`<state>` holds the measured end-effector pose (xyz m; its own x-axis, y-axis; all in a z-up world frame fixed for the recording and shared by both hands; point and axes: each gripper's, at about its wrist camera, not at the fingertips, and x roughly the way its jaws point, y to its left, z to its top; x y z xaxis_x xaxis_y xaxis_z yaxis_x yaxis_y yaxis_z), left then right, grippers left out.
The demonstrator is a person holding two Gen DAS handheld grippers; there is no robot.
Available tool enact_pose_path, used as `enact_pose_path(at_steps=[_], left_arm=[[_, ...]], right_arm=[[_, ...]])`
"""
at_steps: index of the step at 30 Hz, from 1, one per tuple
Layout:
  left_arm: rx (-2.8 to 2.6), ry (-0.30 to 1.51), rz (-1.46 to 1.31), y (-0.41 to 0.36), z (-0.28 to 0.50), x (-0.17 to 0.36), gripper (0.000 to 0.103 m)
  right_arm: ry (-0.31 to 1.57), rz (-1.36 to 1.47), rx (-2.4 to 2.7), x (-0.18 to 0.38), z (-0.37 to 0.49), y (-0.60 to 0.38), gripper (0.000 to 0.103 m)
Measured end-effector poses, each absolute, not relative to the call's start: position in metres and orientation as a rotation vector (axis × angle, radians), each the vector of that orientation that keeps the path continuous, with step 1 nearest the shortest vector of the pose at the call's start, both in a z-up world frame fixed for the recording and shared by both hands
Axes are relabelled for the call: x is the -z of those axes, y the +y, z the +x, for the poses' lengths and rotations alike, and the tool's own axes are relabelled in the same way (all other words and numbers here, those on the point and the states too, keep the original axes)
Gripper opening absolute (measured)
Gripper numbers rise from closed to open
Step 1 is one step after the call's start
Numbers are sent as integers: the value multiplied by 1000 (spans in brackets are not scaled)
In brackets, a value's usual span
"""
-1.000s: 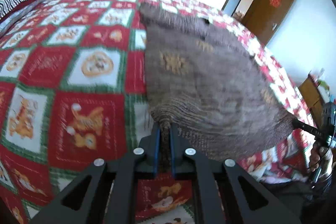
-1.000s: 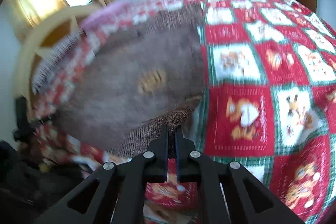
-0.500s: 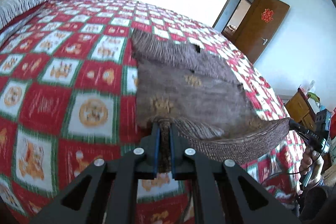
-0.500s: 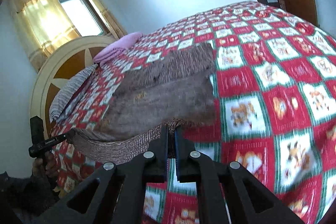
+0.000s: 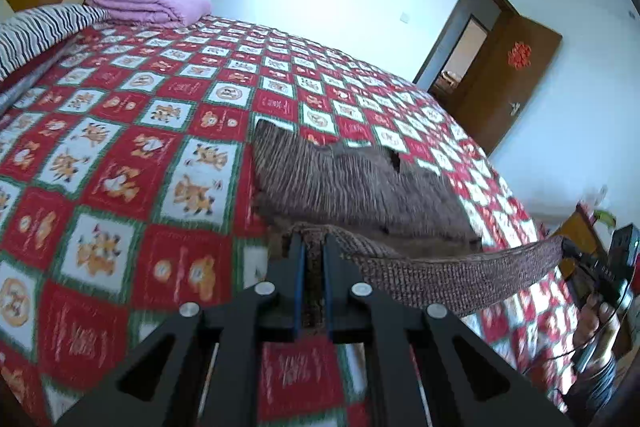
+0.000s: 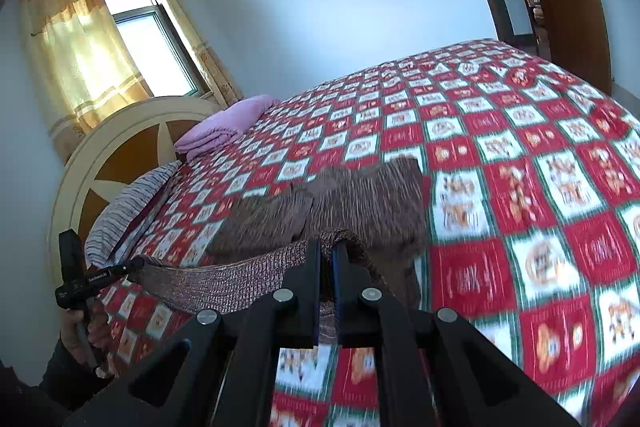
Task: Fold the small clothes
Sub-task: 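Lift the hem with both grippers and fold it over toward the collar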
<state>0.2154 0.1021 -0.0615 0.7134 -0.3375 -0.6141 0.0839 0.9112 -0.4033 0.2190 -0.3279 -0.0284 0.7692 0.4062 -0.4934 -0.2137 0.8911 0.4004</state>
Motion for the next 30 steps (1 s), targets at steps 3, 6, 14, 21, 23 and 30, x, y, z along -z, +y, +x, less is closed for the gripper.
enact_pose_path(at_steps=[3, 6, 14, 21, 23, 30], left_arm=[[230, 742, -363, 101, 237, 59, 8], [221, 731, -336, 97, 252, 53, 8], [212, 724, -298, 93, 311, 41, 8], [187, 779, -244, 83, 366, 64, 8], [172, 810, -213, 79, 382, 81, 8], [88, 916, -78, 64, 425, 139, 9]], right_arm=[[597, 320, -335, 22, 240, -327, 4], [593, 305, -327, 15, 262, -324, 4], [611, 288, -299, 17, 326, -319, 4], [698, 317, -258, 55, 387, -324, 4], [736, 320, -249, 70, 405, -325, 4], [851, 255, -171, 125, 474, -318, 5]])
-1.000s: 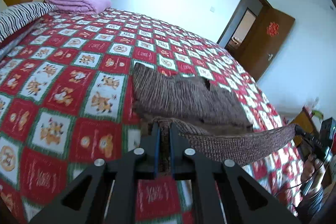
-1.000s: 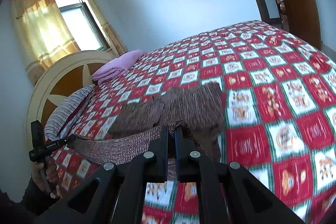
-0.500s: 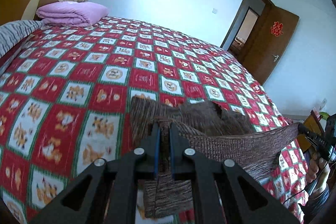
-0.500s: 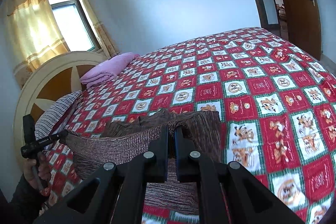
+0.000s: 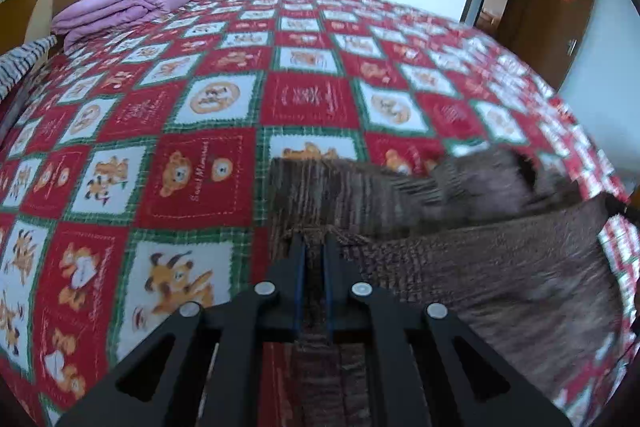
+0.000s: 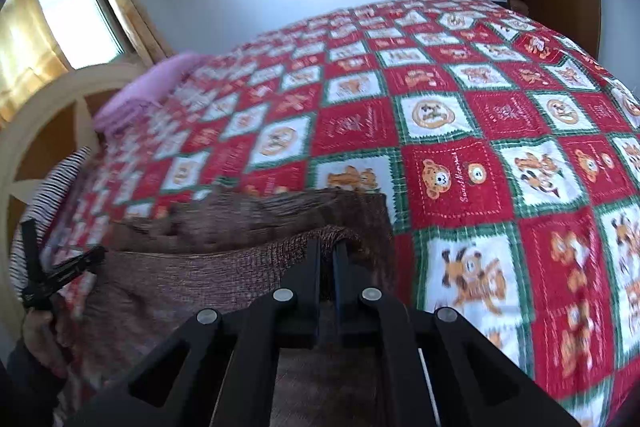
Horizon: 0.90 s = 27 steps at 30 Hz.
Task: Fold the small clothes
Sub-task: 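Lift the hem with both grippers and fold it over toward the collar, then open both grippers and withdraw from the folded sweater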
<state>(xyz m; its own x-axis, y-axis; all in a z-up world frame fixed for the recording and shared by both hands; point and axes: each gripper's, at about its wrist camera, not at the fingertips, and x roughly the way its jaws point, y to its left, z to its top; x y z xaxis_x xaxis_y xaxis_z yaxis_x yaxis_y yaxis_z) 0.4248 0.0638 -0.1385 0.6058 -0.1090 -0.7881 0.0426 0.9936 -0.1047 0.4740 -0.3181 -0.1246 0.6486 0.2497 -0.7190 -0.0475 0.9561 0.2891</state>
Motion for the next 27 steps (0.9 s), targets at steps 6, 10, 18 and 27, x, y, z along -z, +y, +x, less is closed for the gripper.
enact_pose_path(at_steps=[6, 10, 18, 27], left_arm=[[48, 897, -60, 72, 418, 120, 46], [47, 842, 23, 83, 386, 117, 97], [9, 849, 314, 51, 387, 150, 99], [-305, 820, 200, 99, 460, 105, 99]], right_arm=[[899, 232, -135, 143, 499, -317, 9], [862, 112, -96, 133, 476, -306, 68], [878, -389, -189, 150, 460, -228, 74], [697, -245, 44, 73, 531, -255, 75]])
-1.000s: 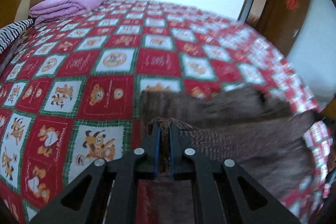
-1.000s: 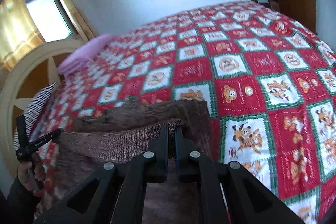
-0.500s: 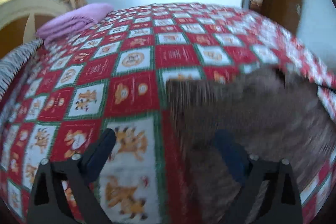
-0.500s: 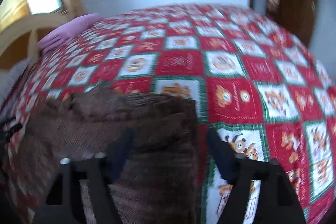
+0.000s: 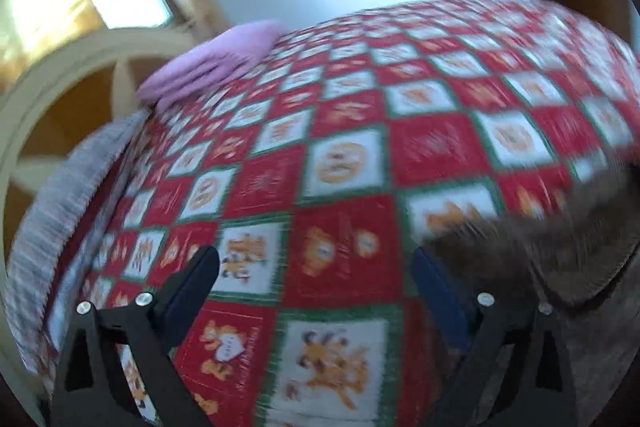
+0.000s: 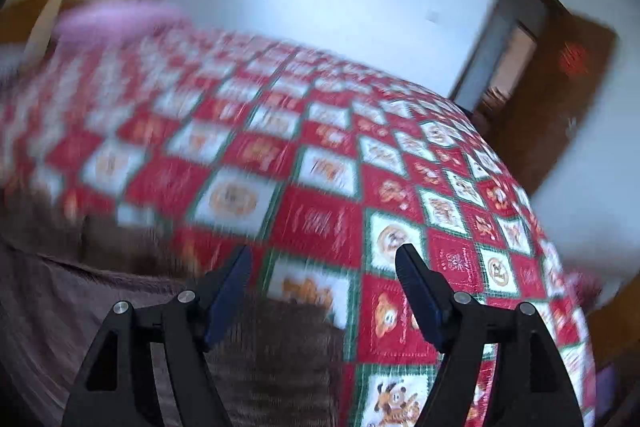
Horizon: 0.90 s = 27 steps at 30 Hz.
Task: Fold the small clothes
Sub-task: 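Open both grippers and withdraw from the folded sweater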
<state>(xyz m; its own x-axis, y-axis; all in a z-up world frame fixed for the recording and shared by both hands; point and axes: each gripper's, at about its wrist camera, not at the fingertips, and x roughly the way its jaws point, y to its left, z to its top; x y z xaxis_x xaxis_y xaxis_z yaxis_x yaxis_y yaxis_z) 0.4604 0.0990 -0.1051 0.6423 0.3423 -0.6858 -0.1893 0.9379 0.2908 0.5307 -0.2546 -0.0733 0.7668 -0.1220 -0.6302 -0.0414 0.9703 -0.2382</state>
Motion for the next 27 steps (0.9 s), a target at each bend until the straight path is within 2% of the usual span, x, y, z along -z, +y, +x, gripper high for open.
enact_pose_path(at_steps=[7, 17, 20, 21, 27], left_arm=[[-321, 859, 130, 125, 426, 119, 99], [-99, 848, 135, 69, 343, 133, 99], [-111, 803, 275, 42, 352, 126, 99], [-87, 797, 293, 33, 360, 123, 103], [-60, 883, 362, 4, 433, 138, 103]], right_arm=[[743, -225, -1, 97, 494, -281, 75], [861, 7, -136, 135, 394, -311, 74], [871, 29, -128, 140, 381, -312, 75], [866, 34, -126, 140, 378, -311, 75], [817, 108, -154, 142, 362, -298, 75]])
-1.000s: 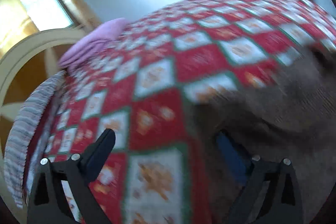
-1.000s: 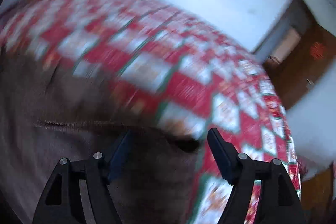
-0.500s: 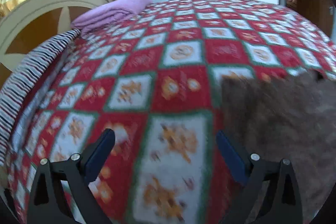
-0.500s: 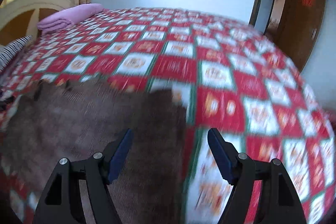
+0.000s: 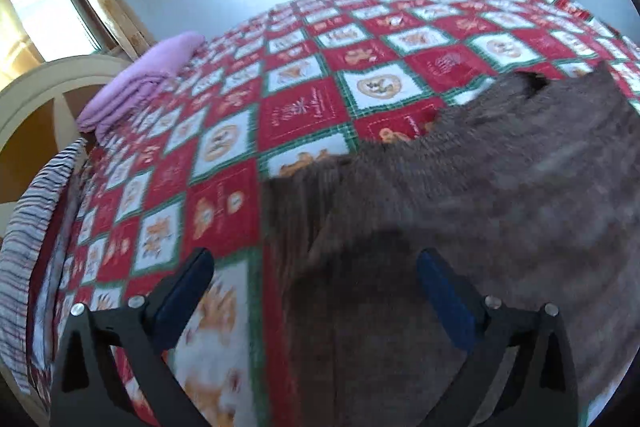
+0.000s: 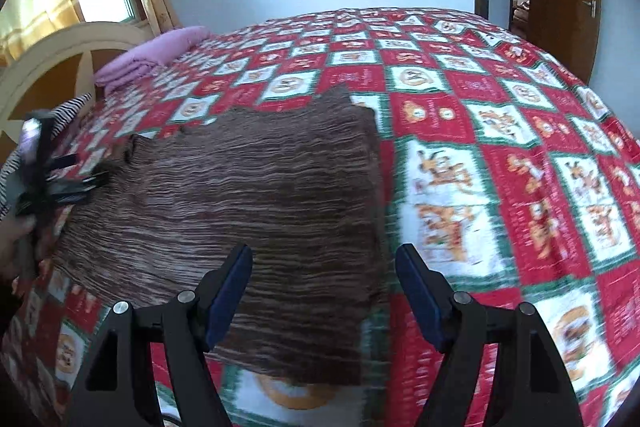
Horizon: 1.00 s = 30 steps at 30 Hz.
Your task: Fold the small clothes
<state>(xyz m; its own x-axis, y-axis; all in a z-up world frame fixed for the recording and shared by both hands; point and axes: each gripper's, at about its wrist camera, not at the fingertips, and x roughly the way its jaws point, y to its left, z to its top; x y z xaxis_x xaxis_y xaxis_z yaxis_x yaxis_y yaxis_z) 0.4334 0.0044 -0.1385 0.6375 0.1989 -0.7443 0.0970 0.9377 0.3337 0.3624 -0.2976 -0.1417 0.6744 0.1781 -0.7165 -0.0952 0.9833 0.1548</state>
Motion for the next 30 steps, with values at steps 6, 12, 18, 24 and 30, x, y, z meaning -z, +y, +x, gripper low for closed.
enact_pose_path(at_steps=[6, 12, 18, 24, 30], left_arm=[[-385, 878, 186, 84, 464, 129, 103], [-356, 883, -23, 138, 412, 116, 103], [-79, 859, -9, 92, 326, 123, 97], [89, 851, 71, 52, 282, 140, 80], [126, 881, 28, 48, 293, 146, 60]], right_arm=[[807, 137, -162, 147, 354, -301, 75], [816, 167, -138, 154, 348, -324, 75], [823, 182, -171, 153, 338, -332, 60], [844, 200, -183, 151, 333, -337, 51], [845, 176, -214, 148, 337, -325, 36]])
